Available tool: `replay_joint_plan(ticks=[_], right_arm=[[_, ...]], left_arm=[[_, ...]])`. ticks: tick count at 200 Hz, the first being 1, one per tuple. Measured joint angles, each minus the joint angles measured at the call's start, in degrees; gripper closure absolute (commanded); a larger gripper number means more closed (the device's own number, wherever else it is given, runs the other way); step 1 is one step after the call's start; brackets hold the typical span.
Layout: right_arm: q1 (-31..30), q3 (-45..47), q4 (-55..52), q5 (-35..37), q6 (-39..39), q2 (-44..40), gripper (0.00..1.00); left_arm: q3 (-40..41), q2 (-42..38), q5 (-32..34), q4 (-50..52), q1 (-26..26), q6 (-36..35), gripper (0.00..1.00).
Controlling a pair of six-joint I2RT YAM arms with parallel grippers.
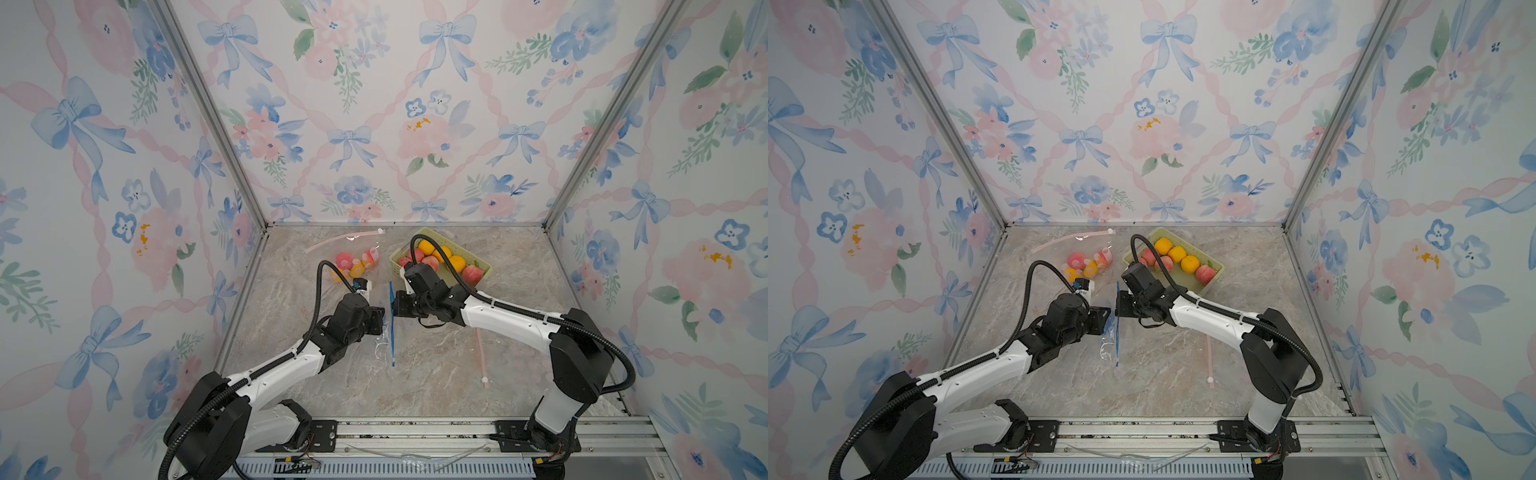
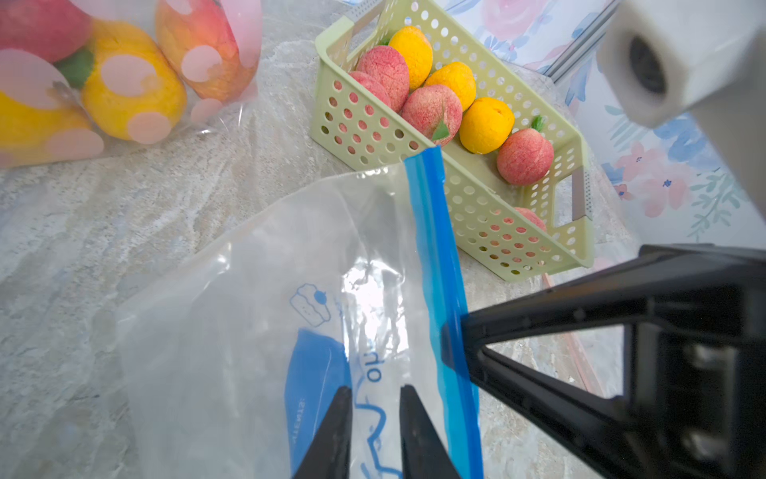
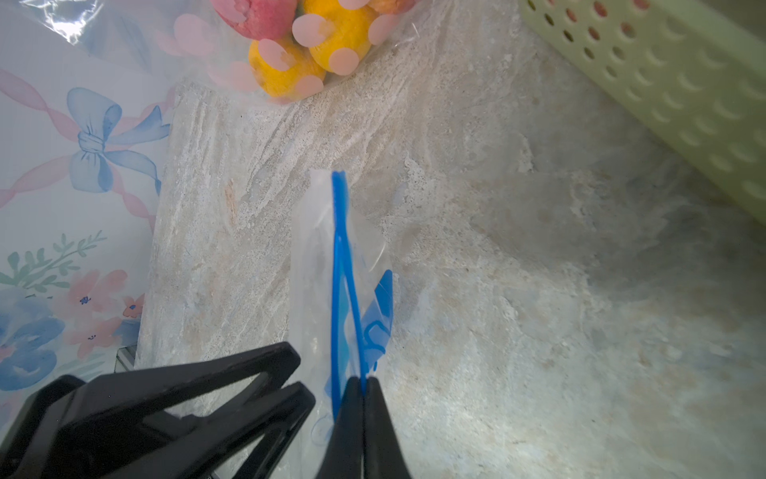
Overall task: Place the peach in a zip-top bag and seal the zipper
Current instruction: Open the zipper of the food storage bag.
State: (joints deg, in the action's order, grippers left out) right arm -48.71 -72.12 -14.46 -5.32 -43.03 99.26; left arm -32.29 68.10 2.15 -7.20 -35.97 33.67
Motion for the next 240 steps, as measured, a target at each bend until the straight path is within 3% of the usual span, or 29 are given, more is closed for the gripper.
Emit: replay_joint_plan(ticks=[17, 40, 80, 177, 240], right_arm=[[-0.2, -0.1, -0.1, 0.0, 0.2, 0.0, 1.0], [-0.2, -0.1, 0.0, -0.2, 0.6, 0.0, 1.0], [-0.2, -0.1, 1.7, -1.1, 0.7, 0.0, 1.0], [-0.2, 0.0, 4.0, -1.9, 1.4, 0.0, 1.0], [-1.0, -0.1, 3.3, -1.5, 2.7, 0.0, 1.0]], left_arm=[[0.0, 0.0, -0.2, -0.1, 0.2, 0.9, 0.6], [0.0, -0.8, -0.9, -0.7, 1.2, 2.5, 0.42], [0.0, -3.2, -2.6, -2.9, 2.8, 4.6, 0.34], [-0.3, 0.1, -5.0, -4.2, 4.5, 4.3, 0.34], [-1.3, 2.2, -3.7, -4.5, 4.9, 3.6, 0.57]])
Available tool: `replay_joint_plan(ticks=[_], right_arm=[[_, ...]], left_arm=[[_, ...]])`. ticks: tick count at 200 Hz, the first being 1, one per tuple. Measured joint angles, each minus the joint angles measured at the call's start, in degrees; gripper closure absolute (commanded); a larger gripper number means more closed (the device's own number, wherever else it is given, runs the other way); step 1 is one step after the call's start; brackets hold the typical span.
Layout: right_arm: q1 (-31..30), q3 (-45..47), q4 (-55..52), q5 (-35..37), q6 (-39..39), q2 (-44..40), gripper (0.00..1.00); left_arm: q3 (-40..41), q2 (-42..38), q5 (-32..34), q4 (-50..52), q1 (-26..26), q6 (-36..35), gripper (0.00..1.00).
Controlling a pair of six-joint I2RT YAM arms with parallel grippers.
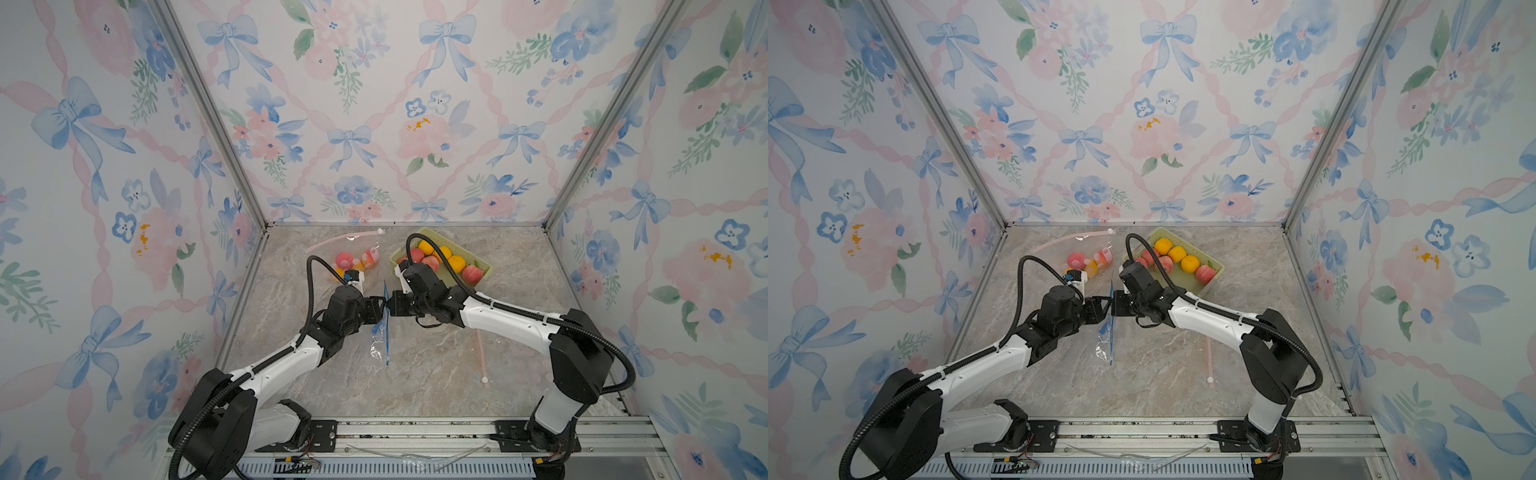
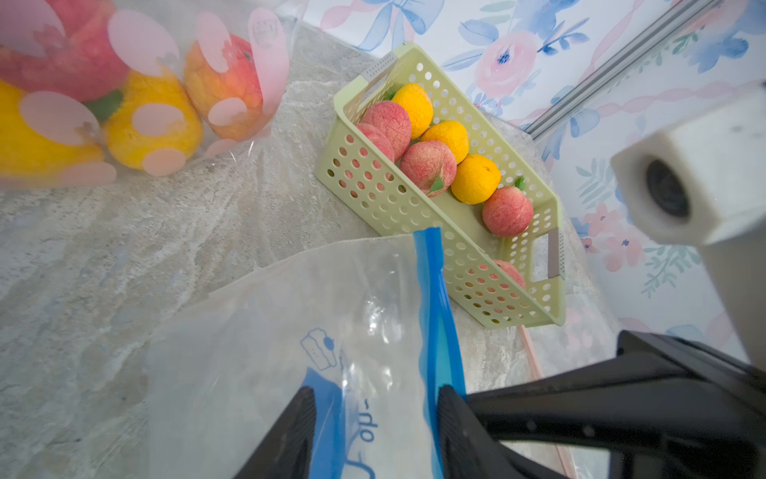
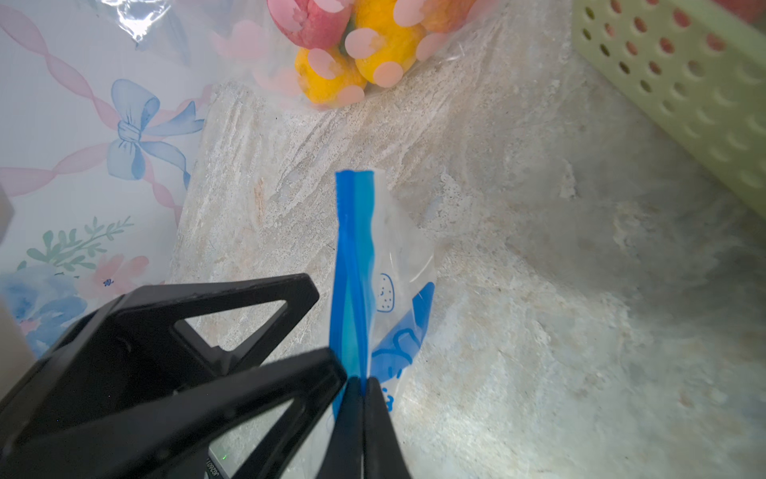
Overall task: Place the peach in a zip-top bag and seal the zipper
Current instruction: Open the zipper of the food storage bag.
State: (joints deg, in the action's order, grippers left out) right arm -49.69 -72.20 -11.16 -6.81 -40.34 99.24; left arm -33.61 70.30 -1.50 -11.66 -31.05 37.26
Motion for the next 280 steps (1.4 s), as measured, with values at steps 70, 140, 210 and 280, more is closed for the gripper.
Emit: replay_joint_plan(ticks=[70, 140, 210, 280], right_arm=[[-1.9, -1.6, -4.0, 3.3, 1.8, 0.0, 1.0], [-2.6, -4.7, -11.6, 12.0, 3.7, 0.0, 1.0], [-3.2, -5.8, -12.9, 14.1, 6.7, 0.0, 0.75], [-4.5, -5.7, -5.6, 8.1, 3.4, 1.0, 0.46]], left_arm=[[-0.8, 2.3, 4.2, 3.3, 0.0, -1.5, 0.88], [-1.9, 0.2, 4.9, 7.5, 0.0, -3.1, 1.0], [-6.4, -4.6, 0.5, 16.4, 0.0, -5.9, 1.0], [-6.5, -6.1, 1.5, 18.9, 0.0, -2.5, 1.0]])
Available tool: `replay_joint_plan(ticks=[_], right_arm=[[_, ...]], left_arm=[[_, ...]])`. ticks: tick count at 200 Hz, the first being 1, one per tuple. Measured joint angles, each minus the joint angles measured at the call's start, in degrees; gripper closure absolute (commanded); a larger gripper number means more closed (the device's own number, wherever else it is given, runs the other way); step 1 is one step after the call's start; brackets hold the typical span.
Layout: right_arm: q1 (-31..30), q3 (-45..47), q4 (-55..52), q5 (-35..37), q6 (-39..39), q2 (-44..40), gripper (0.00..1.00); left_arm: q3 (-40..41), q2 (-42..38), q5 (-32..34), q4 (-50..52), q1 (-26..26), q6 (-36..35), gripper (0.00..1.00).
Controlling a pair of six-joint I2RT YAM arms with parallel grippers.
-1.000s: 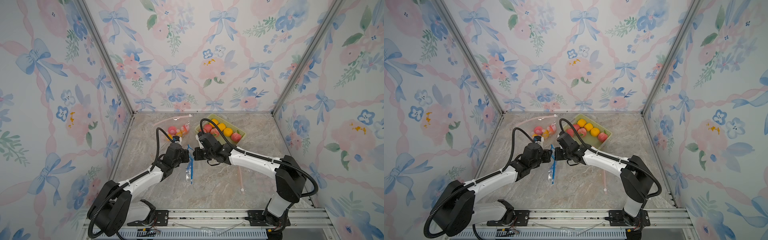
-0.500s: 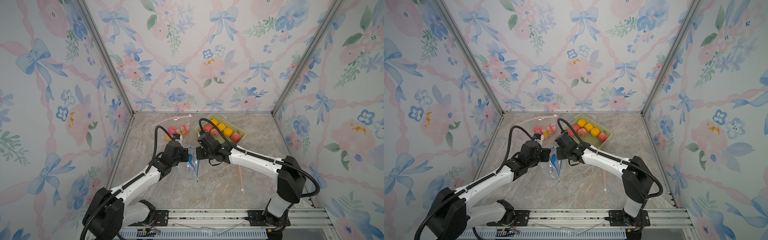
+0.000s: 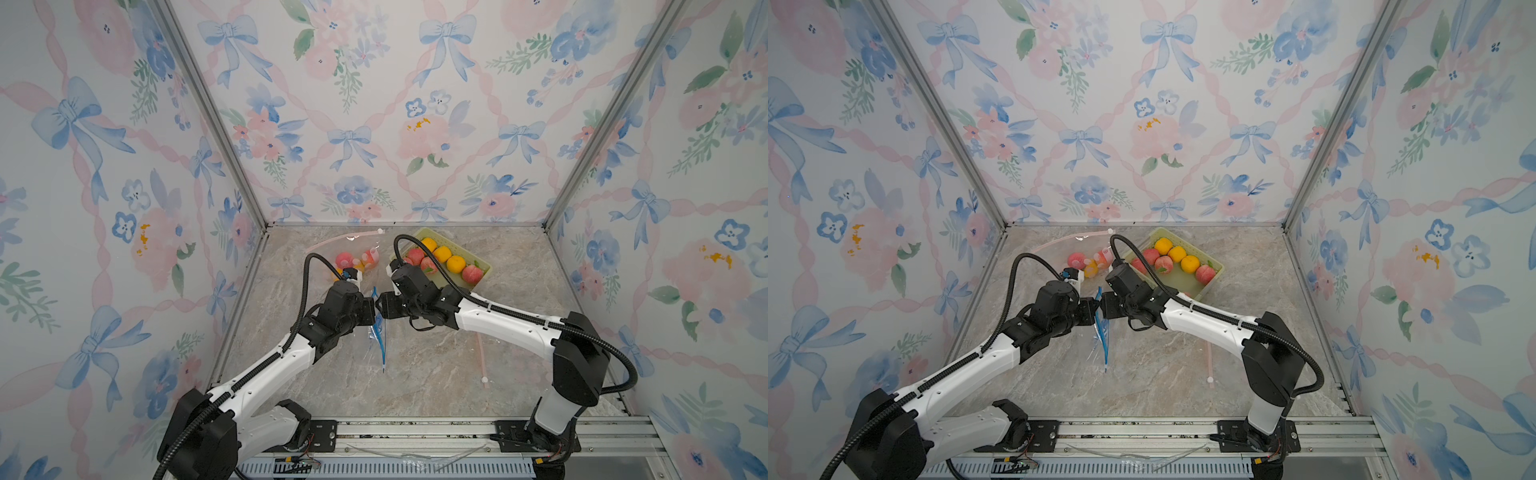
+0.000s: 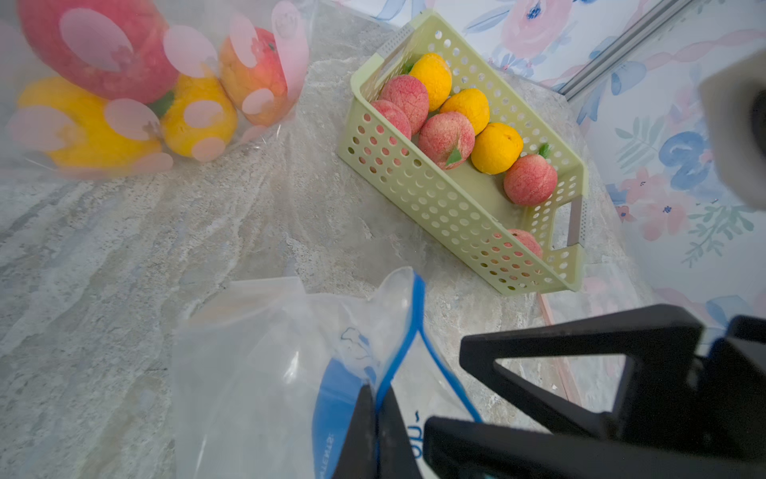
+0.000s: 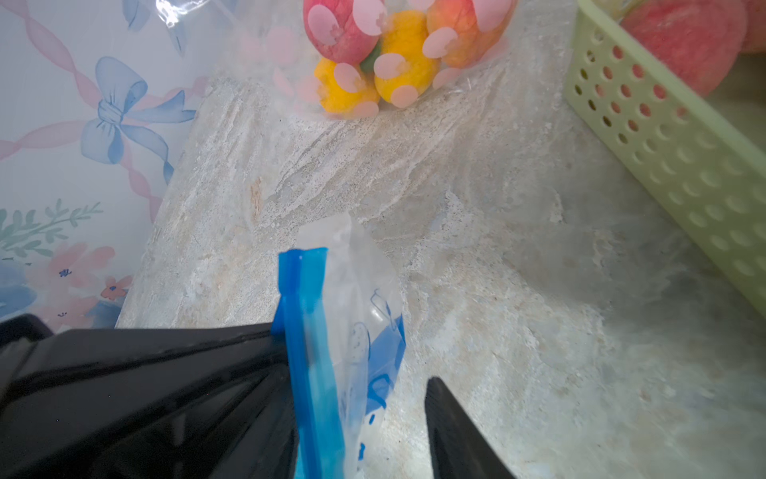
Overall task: Place the peach in a zip-top bag and seal the zipper
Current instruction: Open the zipper of the food storage bag.
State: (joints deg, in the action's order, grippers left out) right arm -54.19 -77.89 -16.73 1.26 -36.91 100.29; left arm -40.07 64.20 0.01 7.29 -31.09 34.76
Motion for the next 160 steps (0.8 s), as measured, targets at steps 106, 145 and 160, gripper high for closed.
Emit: replay_joint_plan(ticks=[106, 145, 160], right_arm=[[-0.9, 0.5, -3.7, 3.8, -2.6, 5.6, 0.81], [2.1, 3.6, -5.7, 6.3, -3.5, 4.6, 0.94], [2.4, 3.6, -5.3, 6.0, -3.4, 4.3, 0.95]], left_arm=[[-1.1, -1.7, 4.2, 3.2, 0.1, -0.8, 1.0], [-3.2, -3.8, 7.3, 6.8, 0.0, -4.3, 0.99], [-3.4, -4.1, 7.2, 7.4, 0.0, -5.1, 0.82]])
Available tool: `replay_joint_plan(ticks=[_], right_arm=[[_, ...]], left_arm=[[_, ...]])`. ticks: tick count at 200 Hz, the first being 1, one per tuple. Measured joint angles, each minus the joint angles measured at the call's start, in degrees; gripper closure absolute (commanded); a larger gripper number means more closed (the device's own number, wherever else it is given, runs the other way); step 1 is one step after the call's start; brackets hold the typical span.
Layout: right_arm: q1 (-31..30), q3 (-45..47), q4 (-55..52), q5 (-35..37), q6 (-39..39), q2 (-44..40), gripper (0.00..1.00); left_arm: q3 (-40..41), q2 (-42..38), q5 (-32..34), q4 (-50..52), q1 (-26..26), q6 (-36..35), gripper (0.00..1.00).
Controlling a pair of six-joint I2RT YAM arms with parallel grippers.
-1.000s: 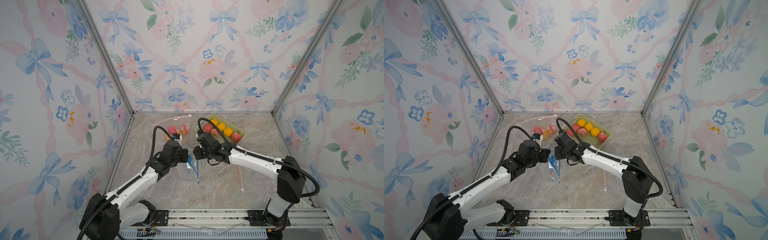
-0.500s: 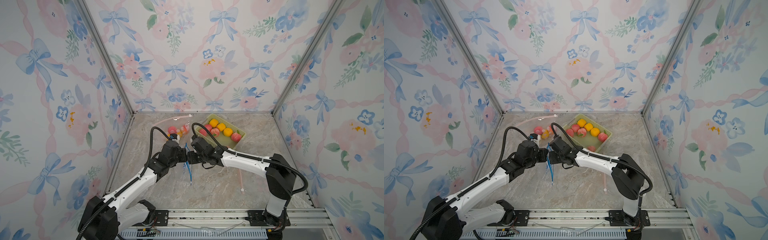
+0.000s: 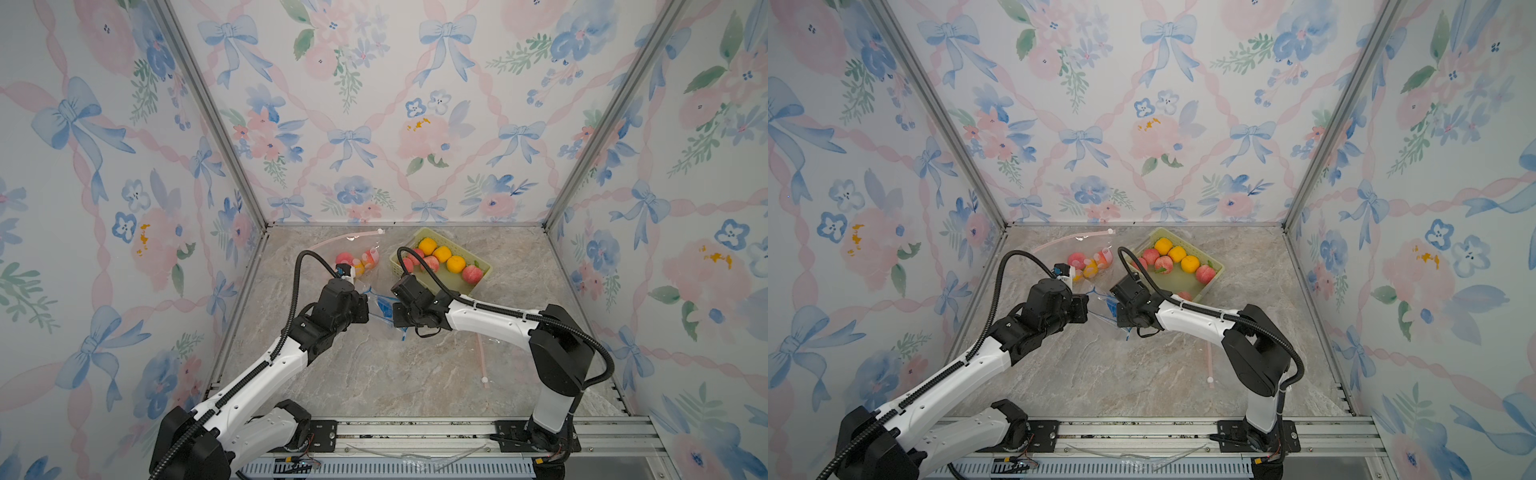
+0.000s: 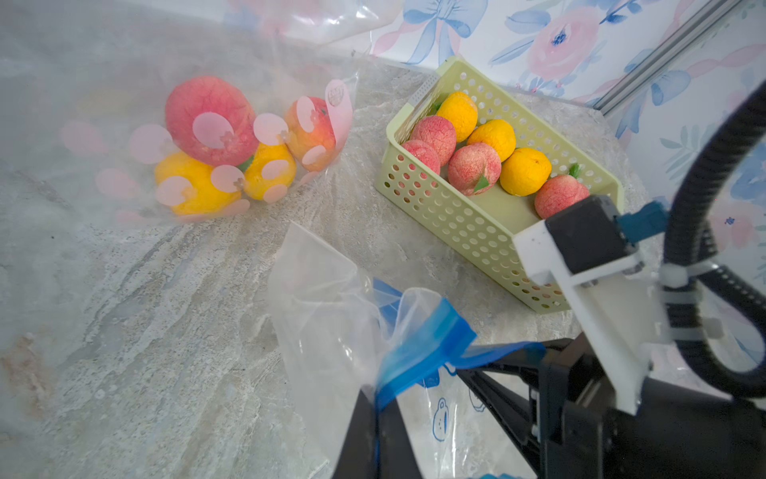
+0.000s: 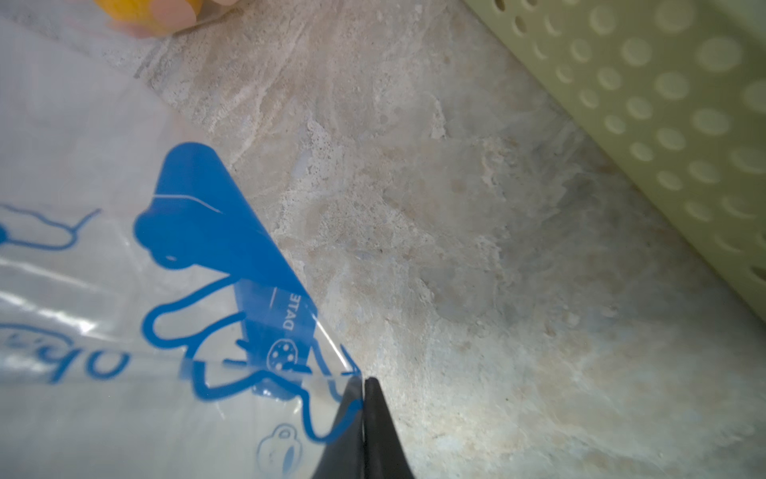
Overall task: Place the peach in a zip-top bag and seal the zipper
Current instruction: Open the zipper of the food storage bag.
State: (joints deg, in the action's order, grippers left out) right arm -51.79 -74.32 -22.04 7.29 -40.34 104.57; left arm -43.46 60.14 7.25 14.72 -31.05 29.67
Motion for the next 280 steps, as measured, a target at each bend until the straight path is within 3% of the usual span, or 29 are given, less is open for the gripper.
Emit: replay_joint_plan(ticks=[14, 51, 97, 134, 186, 197, 212, 243, 280], right_arm=[[0.0, -0.1, 0.4, -0.5, 0.0, -0.2, 0.96], [-0.4, -0.6, 0.6, -1.9, 0.0, -0.1, 0.96], [-0.6, -1.5, 1.7, -2.4, 0.0, -0.2, 0.96], [-1.2, -1.4, 3.1, -2.6, 0.1, -0.4, 0.96], [-2.7, -1.3, 3.8, -1.8, 1.2, -2.4, 0.97], [-3.0, -1.3, 3.8, -1.2, 1.6, -2.6, 0.96], [-3.5, -1.4, 3.4, -0.1, 2.1, -2.6, 0.96], [-4.3, -3.1, -0.7, 5.1, 2.2, -2.4, 0.94], [-3.8, -7.7, -8.9, 14.1, 2.3, 0.3, 0.85]], left_arm=[[-0.1, 0.2, -0.3, 0.3, 0.0, -0.7, 0.62], [-0.2, 1.4, -2.7, 0.0, 0.0, 0.7, 0.4], [0.8, 1.6, -7.0, -3.7, -0.2, 4.1, 0.29], [2.9, 3.2, -8.9, -6.7, -0.7, 6.8, 0.29], [2.9, 9.6, -9.6, -9.6, -1.2, 8.5, 0.38], [2.9, 10.5, -9.5, -10.0, -1.2, 8.7, 0.48], [2.9, 11.8, -8.9, -10.4, -1.6, 8.8, 0.72], [2.8, 12.4, -5.9, -8.9, -3.0, 7.2, 0.97], [2.8, 10.7, -3.4, -4.7, -3.5, 5.8, 1.0]])
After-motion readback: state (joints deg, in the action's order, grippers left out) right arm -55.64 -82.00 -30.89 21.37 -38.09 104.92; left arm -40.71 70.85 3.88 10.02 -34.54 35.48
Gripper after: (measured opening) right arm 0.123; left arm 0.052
